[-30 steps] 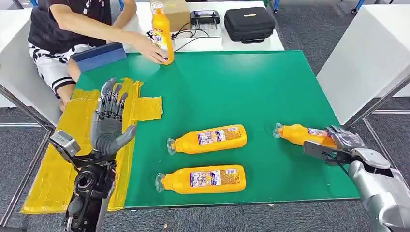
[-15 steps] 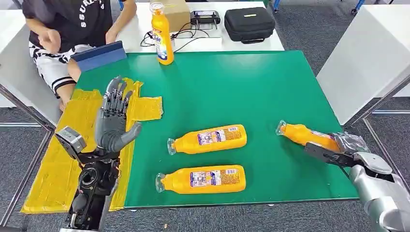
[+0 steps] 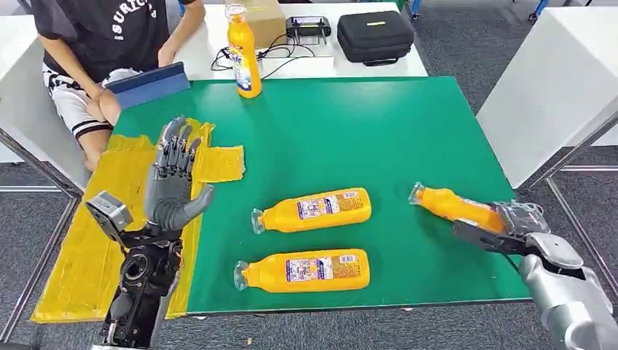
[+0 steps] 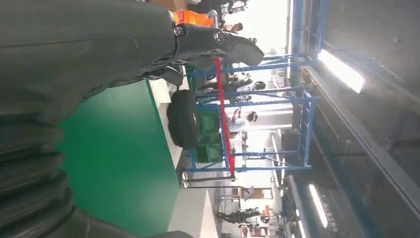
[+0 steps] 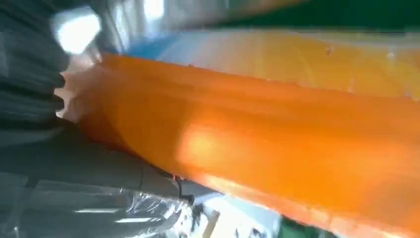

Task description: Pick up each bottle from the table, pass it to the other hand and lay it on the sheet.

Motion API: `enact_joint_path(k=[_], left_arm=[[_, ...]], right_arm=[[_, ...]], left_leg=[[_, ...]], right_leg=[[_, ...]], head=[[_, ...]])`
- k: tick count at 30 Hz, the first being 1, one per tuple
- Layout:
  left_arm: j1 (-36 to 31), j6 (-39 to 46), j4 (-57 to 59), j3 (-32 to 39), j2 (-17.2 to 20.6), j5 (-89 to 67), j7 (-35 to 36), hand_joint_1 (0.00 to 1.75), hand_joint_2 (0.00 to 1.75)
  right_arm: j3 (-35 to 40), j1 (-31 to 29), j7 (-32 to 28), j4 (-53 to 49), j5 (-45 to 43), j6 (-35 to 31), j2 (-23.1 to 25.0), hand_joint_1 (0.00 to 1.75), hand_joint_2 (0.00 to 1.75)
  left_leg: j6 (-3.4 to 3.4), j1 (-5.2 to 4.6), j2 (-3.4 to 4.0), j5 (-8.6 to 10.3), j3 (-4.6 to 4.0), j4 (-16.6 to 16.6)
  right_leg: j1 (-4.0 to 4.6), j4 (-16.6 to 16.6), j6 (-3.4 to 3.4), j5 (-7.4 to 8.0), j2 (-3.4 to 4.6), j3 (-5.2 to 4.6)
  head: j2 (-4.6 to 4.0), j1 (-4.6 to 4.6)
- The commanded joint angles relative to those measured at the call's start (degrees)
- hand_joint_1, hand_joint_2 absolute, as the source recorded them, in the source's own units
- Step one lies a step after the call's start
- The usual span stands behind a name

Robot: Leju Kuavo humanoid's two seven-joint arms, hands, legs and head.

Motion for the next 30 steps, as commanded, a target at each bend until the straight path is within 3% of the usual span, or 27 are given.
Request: enact_joint_path(k=[1,4,9,11,19,23,30], left_arm=[[2.30,1.48,-1.69,-1.63,1.20,-2.52,1.73,0.00,1.75],[1.68,4.07,-1.32,-4.45,1.25,-4.94,1.83,0.00,1.75],[-0.19,5.08,-3.12,-8.06,1.33,-5.48,2.65,0.00,1.75],[-1.54,5.53,-3.43,-9.92,1.30,-5.59,4.12,0.00,1.75],[-4.00,10.17,-3.01,-15.46,1.59,-6.66,4.41,0.00,1.75],[-3.73,11.89,-5.38,-17.33,1.96,-5.30,3.93,0.00,1.75],[-4.15,12.51,-5.72,-18.14,1.81,-5.13,4.11,0.00,1.75]], right_arm=[[-8.62,13.72,-6.86,-39.96,-21.91,-7.28,19.67,1.75,1.75],[-4.13,16.30,-8.35,-45.05,-27.43,-12.07,21.95,1.75,1.75],[2.13,13.60,-13.18,-42.92,-36.97,-16.72,23.34,1.75,1.75],[5.84,11.77,-15.20,-41.57,-42.24,-16.28,23.63,1.75,1.75],[16.40,7.06,-17.06,-33.16,-47.57,-11.95,26.74,1.75,1.75],[23.53,3.80,-19.09,-25.24,-50.80,-10.67,30.72,1.75,1.75],[27.98,2.33,-19.33,-22.78,-51.77,-8.76,32.95,1.75,1.75]], left_leg=[[-0.21,0.04,0.53,-0.13,0.18,-0.06],[-0.20,0.17,0.07,-0.09,0.12,-0.03],[-0.27,0.28,0.10,-0.21,0.21,0.06],[-0.26,0.26,0.15,-0.19,0.14,0.07],[-0.24,0.21,0.11,-0.10,0.10,0.01],[-0.25,0.24,0.27,-0.13,0.15,-0.02],[-0.20,0.26,0.07,-0.07,0.05,-0.02]], right_leg=[[0.04,-0.03,-0.10,0.00,0.44,0.03],[0.19,-0.03,-0.13,-0.09,0.04,0.04],[0.26,0.04,-0.14,-0.19,0.09,0.13],[0.23,0.07,-0.13,-0.17,0.13,0.06],[0.17,0.02,-0.15,-0.08,0.09,0.01],[0.21,-0.01,-0.15,-0.06,0.20,0.03],[0.22,0.01,-0.15,-0.09,0.02,-0.08]], head=[[0.02,-0.07],[0.00,-0.02],[0.02,-0.04],[0.02,-0.02],[0.02,0.00],[0.00,-0.02],[0.02,-0.02]])
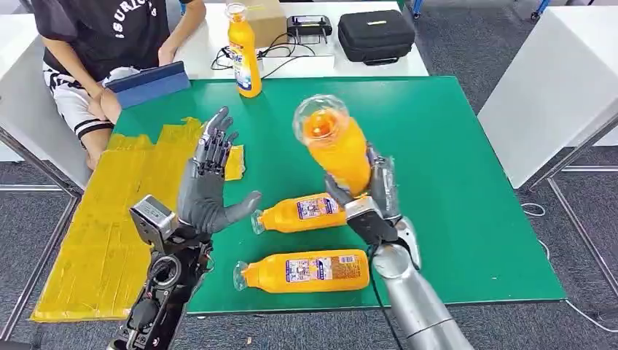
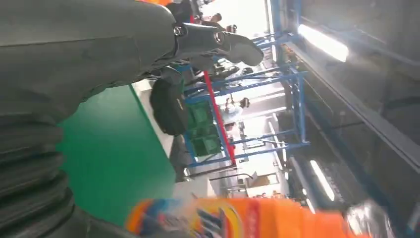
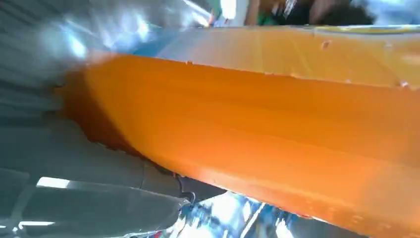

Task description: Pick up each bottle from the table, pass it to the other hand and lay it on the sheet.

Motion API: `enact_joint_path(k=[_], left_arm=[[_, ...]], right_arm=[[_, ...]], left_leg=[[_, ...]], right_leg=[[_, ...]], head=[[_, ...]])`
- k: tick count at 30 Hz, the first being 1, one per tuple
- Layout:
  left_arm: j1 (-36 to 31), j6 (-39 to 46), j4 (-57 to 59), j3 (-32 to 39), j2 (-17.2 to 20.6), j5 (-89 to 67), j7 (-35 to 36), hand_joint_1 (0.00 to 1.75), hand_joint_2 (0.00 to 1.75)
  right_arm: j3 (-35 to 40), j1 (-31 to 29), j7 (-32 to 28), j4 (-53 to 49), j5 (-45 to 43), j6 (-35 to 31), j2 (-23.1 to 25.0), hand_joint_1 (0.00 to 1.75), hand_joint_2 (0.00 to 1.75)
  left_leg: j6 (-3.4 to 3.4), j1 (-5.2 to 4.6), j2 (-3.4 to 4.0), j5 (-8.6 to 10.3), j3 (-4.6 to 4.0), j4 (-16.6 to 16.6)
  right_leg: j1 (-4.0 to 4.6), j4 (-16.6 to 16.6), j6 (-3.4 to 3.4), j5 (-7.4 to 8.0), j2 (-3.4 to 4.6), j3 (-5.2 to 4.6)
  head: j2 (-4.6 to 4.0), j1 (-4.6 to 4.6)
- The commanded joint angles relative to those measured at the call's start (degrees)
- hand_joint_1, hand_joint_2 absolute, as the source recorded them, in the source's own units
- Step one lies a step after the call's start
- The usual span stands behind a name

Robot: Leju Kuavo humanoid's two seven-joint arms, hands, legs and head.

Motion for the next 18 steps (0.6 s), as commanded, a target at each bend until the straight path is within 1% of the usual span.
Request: enact_joint_path(k=[1,3,4,5,6,7,9,11,12,13,15,16,18], left_arm=[[-2.76,1.30,0.38,-3.35,1.69,0.65,0.26,0.00,1.75],[-3.00,2.81,0.44,-3.29,1.73,1.13,0.05,0.00,1.75],[-3.01,3.07,0.29,-3.04,2.02,1.50,0.01,0.00,1.75],[-3.03,3.19,0.24,-2.86,2.16,1.60,0.00,0.00,1.75],[-3.03,3.33,0.17,-2.62,2.48,1.77,0.00,0.00,1.75],[-2.90,3.58,0.18,-2.08,2.67,2.53,-0.11,0.00,1.75],[-2.82,3.59,0.21,-1.86,2.82,2.69,-0.16,0.00,1.75],[-2.54,3.57,0.02,-1.38,2.94,3.57,-0.56,0.00,1.75],[-2.41,3.54,-0.05,-1.26,3.01,3.76,-0.63,0.00,1.75],[-2.16,3.60,0.06,-0.76,3.12,4.04,-0.76,0.00,1.75],[-2.14,3.60,0.20,-0.59,3.13,4.11,-0.82,0.00,1.75],[-2.26,3.57,1.00,-0.05,2.95,4.40,-0.91,0.00,1.75],[-2.26,3.57,1.00,-0.05,2.95,4.40,-0.91,0.00,1.75]], right_arm=[[10.51,-6.05,-0.81,11.10,-2.42,3.14,3.75,1.75,1.75],[14.82,-5.48,-1.37,11.14,-3.31,4.34,4.14,1.75,1.75],[16.92,-4.87,-1.84,10.60,-2.80,4.20,4.20,1.75,1.75],[17.60,-4.56,-1.84,10.37,-2.74,4.16,4.25,1.75,1.75],[18.98,-4.24,-1.63,9.77,-2.44,3.91,4.11,1.75,1.75],[20.80,-4.13,-1.26,8.90,-2.73,4.37,3.80,1.75,1.75],[21.01,-4.01,-1.26,8.69,-2.76,4.28,3.91,1.75,1.75],[22.44,-3.93,-1.55,6.98,-2.52,4.11,3.39,1.75,1.75],[22.76,-3.85,-1.57,6.47,-2.48,4.01,3.31,1.75,1.75],[24.01,-3.34,-2.20,4.16,-1.46,2.94,2.68,1.75,1.75],[24.28,-3.09,-1.97,3.48,-1.30,2.69,2.55,1.75,1.75],[25.82,-2.78,-1.79,1.49,1.21,0.76,1.79,1.75,1.75],[25.82,-2.78,-1.79,1.49,1.21,0.76,1.79,1.75,1.75]], left_leg=[[-0.18,0.03,0.25,-0.14,0.25,0.03],[-0.12,0.01,0.27,-0.09,0.13,0.00],[-0.17,0.03,0.42,-0.16,0.24,0.02],[-0.16,0.03,0.35,-0.12,0.19,0.00],[-0.24,0.06,0.44,-0.19,0.35,-0.01],[-0.21,0.05,0.30,-0.14,0.27,-0.02],[-0.15,0.02,0.20,-0.08,0.14,-0.03],[-0.28,0.06,0.25,-0.23,0.46,-0.03],[-0.12,0.02,0.20,-0.08,0.12,-0.03],[-0.19,0.04,0.30,-0.16,0.26,-0.02],[-0.14,0.02,0.17,-0.08,0.13,-0.03],[-0.21,0.04,0.23,-0.15,0.27,-0.02],[-0.14,0.03,0.15,-0.09,0.13,-0.02]], right_leg=[[0.04,-0.01,-0.03,-0.08,0.14,0.24],[0.01,0.00,-0.02,-0.03,0.19,0.13],[0.03,-0.01,-0.04,-0.05,0.28,0.22],[0.03,-0.02,-0.04,-0.05,0.21,0.18],[0.06,-0.05,-0.06,-0.09,0.25,0.34],[0.05,-0.04,-0.05,-0.09,0.13,0.28],[0.02,-0.04,-0.04,-0.05,0.09,0.14],[0.06,-0.07,-0.06,-0.19,0.08,0.49],[0.01,-0.04,-0.03,-0.04,0.13,0.13],[0.03,-0.04,-0.04,-0.09,0.17,0.27],[0.01,-0.04,-0.03,-0.07,0.05,0.16],[0.03,-0.04,-0.05,-0.12,0.07,0.30],[0.02,-0.05,-0.04,-0.06,0.06,0.16]], head=[[0.00,0.04],[-0.02,0.04],[-0.02,0.04],[-0.02,0.04],[-0.02,0.04],[0.00,0.04],[0.00,0.02],[0.00,0.04],[0.00,0.02],[0.00,0.04],[-0.02,0.04],[0.00,0.02],[-0.02,0.02]])
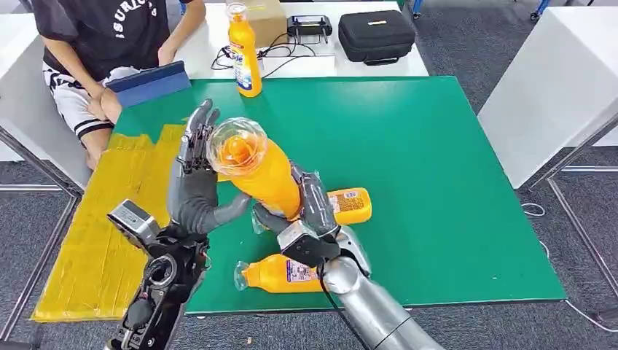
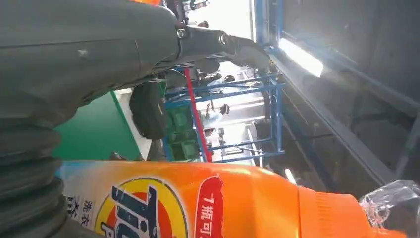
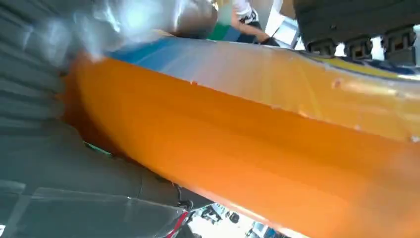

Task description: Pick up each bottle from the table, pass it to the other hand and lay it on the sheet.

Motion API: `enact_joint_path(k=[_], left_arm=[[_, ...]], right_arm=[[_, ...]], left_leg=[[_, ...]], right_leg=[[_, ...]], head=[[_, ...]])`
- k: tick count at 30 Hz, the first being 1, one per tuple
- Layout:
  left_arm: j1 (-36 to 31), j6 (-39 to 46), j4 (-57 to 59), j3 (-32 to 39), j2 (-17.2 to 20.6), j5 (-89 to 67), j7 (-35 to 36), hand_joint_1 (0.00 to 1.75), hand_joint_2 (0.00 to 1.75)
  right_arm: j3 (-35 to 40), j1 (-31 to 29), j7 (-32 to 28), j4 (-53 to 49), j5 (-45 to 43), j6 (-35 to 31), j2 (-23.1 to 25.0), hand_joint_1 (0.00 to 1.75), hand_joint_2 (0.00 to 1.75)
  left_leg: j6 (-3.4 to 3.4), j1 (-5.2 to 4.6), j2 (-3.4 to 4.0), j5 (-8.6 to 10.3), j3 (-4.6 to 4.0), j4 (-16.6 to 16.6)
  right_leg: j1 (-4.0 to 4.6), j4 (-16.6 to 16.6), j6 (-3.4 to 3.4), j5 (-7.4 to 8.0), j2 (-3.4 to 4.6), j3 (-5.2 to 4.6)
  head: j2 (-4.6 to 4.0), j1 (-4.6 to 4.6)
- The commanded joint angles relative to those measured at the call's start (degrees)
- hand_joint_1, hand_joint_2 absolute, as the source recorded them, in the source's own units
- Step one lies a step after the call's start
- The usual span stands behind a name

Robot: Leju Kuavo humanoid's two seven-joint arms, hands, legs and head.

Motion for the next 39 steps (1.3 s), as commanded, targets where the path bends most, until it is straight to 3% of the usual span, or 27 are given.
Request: enact_joint_path(k=[1,7,12,17,21,24,28,32,39], left_arm=[[-2.21,0.40,2.59,1.20,1.60,0.47,0.47,0.00,1.75],[-2.06,-0.28,3.59,1.29,1.35,0.87,0.02,0.00,1.75],[-0.91,-0.15,2.67,1.24,1.17,-0.62,0.10,0.00,1.75],[2.66,0.30,-0.56,2.08,1.10,-2.55,0.94,0.00,1.75],[3.89,0.57,-1.40,2.72,1.01,-2.80,1.11,0.00,1.75],[4.20,0.69,-1.79,2.97,0.87,-3.08,1.26,0.00,1.75],[4.38,0.70,-2.42,3.12,0.55,-3.52,1.69,0.00,1.75],[4.39,0.62,-2.59,3.20,0.32,-3.88,1.98,0.00,1.75],[2.22,-0.61,-0.37,2.68,-0.15,-4.04,1.94,0.00,1.75]], right_arm=[[9.82,-0.67,-0.79,-3.38,4.34,-2.43,-2.75,1.75,1.75],[10.31,-0.94,1.13,-3.53,6.58,-4.93,-2.86,1.75,1.75],[1.13,-1.71,1.32,-8.79,5.21,-13.77,-4.23,1.75,1.75],[-10.50,-1.43,2.30,-12.09,0.57,-15.30,-3.98,1.75,1.75],[-13.28,-0.73,2.19,-13.47,-0.31,-14.99,-3.70,1.75,1.75],[-13.83,-0.47,2.19,-14.01,-0.18,-14.89,-3.75,1.75,1.75],[-13.94,-0.70,2.81,-13.48,1.03,-15.41,-3.38,1.75,1.75],[-13.83,-1.09,4.08,-12.31,2.54,-15.59,-3.12,1.75,1.75],[-7.74,-4.22,7.51,-3.87,9.80,-8.08,-2.14,1.75,1.75]], left_leg=[[-0.20,0.04,0.19,-0.15,0.34,-0.02],[-0.20,0.05,0.17,-0.13,0.32,-0.02],[-0.11,0.03,0.03,-0.04,0.11,0.00],[-0.12,0.00,0.07,-0.08,0.21,0.00],[-0.12,0.01,0.02,-0.07,0.16,0.00],[-0.26,0.04,0.17,-0.24,0.49,0.02],[-0.12,-0.01,0.06,-0.06,0.14,-0.01],[-0.23,0.02,0.21,-0.18,0.38,0.00],[-0.14,0.01,0.21,-0.09,0.22,0.00]], right_leg=[[0.05,-0.06,-0.04,-0.11,0.06,0.34],[0.06,-0.07,-0.04,-0.10,0.03,0.33],[0.03,-0.03,-0.01,-0.05,-0.06,0.14],[0.00,-0.04,0.01,-0.08,-0.04,0.22],[0.01,-0.05,0.00,-0.06,-0.06,0.19],[0.05,-0.08,-0.02,-0.19,0.00,0.54],[0.00,-0.04,0.00,-0.05,-0.04,0.15],[0.04,-0.05,-0.03,-0.13,0.04,0.37],[0.02,-0.04,0.00,-0.04,0.09,0.20]], head=[[0.00,-0.04],[0.00,-0.04],[0.02,-0.02],[0.02,-0.02],[0.02,-0.02],[0.02,-0.02],[0.02,-0.02],[0.00,-0.02],[0.02,-0.02]])
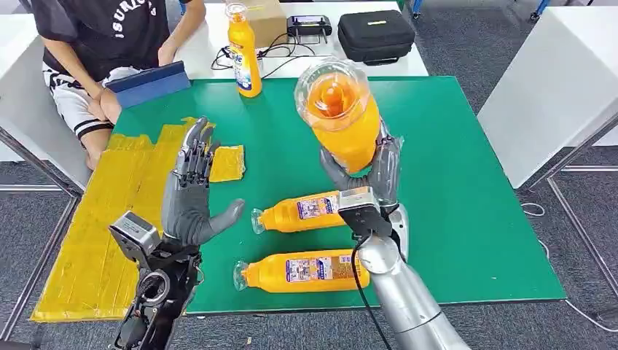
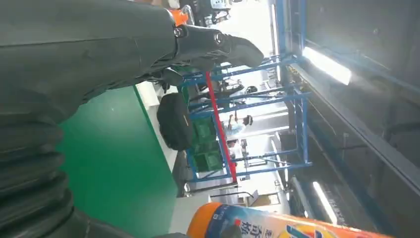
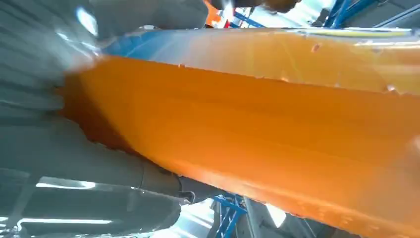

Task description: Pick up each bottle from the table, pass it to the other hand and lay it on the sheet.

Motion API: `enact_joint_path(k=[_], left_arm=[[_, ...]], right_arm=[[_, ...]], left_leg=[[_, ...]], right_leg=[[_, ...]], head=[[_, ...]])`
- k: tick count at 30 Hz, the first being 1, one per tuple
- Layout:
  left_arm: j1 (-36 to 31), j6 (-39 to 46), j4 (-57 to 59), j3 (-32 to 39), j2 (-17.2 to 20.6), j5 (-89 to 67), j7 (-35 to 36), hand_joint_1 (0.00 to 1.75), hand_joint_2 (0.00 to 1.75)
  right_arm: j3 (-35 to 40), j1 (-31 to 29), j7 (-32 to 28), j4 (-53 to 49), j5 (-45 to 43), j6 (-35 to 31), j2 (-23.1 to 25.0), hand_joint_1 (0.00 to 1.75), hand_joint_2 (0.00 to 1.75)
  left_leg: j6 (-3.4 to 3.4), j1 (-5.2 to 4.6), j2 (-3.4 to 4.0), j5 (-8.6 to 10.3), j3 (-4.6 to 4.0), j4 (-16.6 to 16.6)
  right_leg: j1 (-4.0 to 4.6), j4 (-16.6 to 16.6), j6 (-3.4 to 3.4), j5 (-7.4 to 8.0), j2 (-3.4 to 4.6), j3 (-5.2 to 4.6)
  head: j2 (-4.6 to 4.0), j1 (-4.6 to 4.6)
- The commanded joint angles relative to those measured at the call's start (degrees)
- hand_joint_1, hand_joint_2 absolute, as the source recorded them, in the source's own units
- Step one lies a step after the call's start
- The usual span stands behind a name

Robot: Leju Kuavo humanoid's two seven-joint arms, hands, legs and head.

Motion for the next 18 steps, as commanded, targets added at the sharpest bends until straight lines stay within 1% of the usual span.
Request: enact_joint_path(k=[1,2,3,5,6,7,8,10,13,14,16,18], left_arm=[[-3.23,-1.45,3.32,0.64,-0.69,0.09,0.10,0.00,1.75],[-3.47,-1.48,3.61,0.59,-0.72,0.09,0.10,0.00,1.75],[-3.92,-1.68,4.00,0.42,-0.78,0.23,0.05,0.00,1.75],[-4.34,-1.81,4.41,0.29,-0.84,0.31,0.04,0.00,1.75],[-4.47,-1.85,4.50,0.25,-0.88,0.36,0.03,0.00,1.75],[-4.62,-1.98,4.65,0.23,-0.91,0.57,-0.03,0.00,1.75],[-4.86,-2.06,4.85,0.22,-0.94,0.69,-0.06,0.00,1.75],[-4.84,-2.07,4.88,0.22,-0.93,0.71,-0.07,0.00,1.75],[-5.09,-2.19,5.11,0.19,-0.94,0.90,-0.15,0.00,1.75],[-5.60,-2.34,5.72,0.09,-0.95,1.10,-0.34,0.00,1.75],[-6.14,-2.34,6.01,0.14,-1.10,1.29,-0.52,0.00,1.75],[-6.45,-2.35,6.03,0.16,-1.06,1.39,-0.54,0.00,1.75]], right_arm=[[5.99,-5.46,3.45,11.04,7.06,7.86,0.76,1.75,1.75],[6.54,-5.83,3.66,12.02,7.58,8.41,1.19,1.75,1.75],[7.96,-6.76,3.83,14.35,8.70,9.70,1.92,1.75,1.75],[9.41,-7.77,4.16,17.09,9.68,11.07,2.81,1.75,1.75],[9.92,-8.12,4.18,18.23,9.96,11.41,3.31,1.75,1.75],[10.77,-8.99,4.28,20.50,10.51,12.21,3.97,1.75,1.75],[11.16,-9.59,4.64,22.16,10.99,12.15,4.69,1.75,1.75],[11.37,-9.80,4.57,22.85,11.12,12.27,4.86,1.75,1.75],[11.80,-10.54,4.50,24.94,11.04,13.33,5.72,1.75,1.75],[12.72,-11.25,3.96,26.52,11.54,14.17,6.23,1.75,1.75],[14.09,-11.45,3.77,27.73,13.10,13.86,6.82,1.75,1.75],[15.28,-11.47,4.58,28.81,14.97,12.94,7.38,1.75,1.75]], left_leg=[[-0.21,0.04,0.30,-0.17,0.39,0.01],[-0.17,0.02,0.29,-0.12,0.28,0.00],[-0.21,0.03,0.32,-0.14,0.36,0.00],[-0.11,0.01,0.16,-0.04,0.14,-0.03],[-0.20,0.03,0.32,-0.12,0.35,-0.02],[-0.16,0.03,0.26,-0.09,0.26,-0.02],[-0.13,0.01,0.20,-0.06,0.21,-0.04],[-0.26,0.05,0.31,-0.18,0.47,-0.02],[-0.14,0.02,0.12,-0.05,0.22,-0.03],[-0.21,0.02,0.14,-0.12,0.37,-0.04],[-0.15,0.02,0.17,-0.07,0.23,-0.02],[-0.20,0.04,0.19,-0.11,0.32,-0.01]], right_leg=[[0.04,-0.05,-0.03,-0.09,0.16,0.37],[0.02,-0.03,-0.02,-0.05,0.17,0.24],[0.03,-0.04,-0.04,-0.08,0.18,0.33],[0.01,-0.04,-0.02,0.00,0.10,0.11],[0.03,-0.05,-0.05,-0.05,0.20,0.30],[0.03,-0.04,-0.04,-0.03,0.16,0.23],[0.01,-0.03,-0.03,-0.03,0.11,0.17],[0.06,-0.05,-0.06,-0.12,0.15,0.44],[0.02,-0.04,-0.02,-0.05,0.03,0.20],[0.02,-0.05,-0.02,-0.12,0.02,0.37],[0.02,-0.03,-0.02,-0.05,0.09,0.22],[0.03,-0.03,-0.03,-0.09,0.07,0.31]], head=[[-0.02,0.00],[0.00,-0.02],[0.00,0.00],[0.00,-0.02],[-0.02,0.00],[0.00,0.00],[0.00,-0.02],[0.00,0.00],[0.00,-0.02],[-0.02,0.00],[0.00,0.00],[0.00,0.00]])
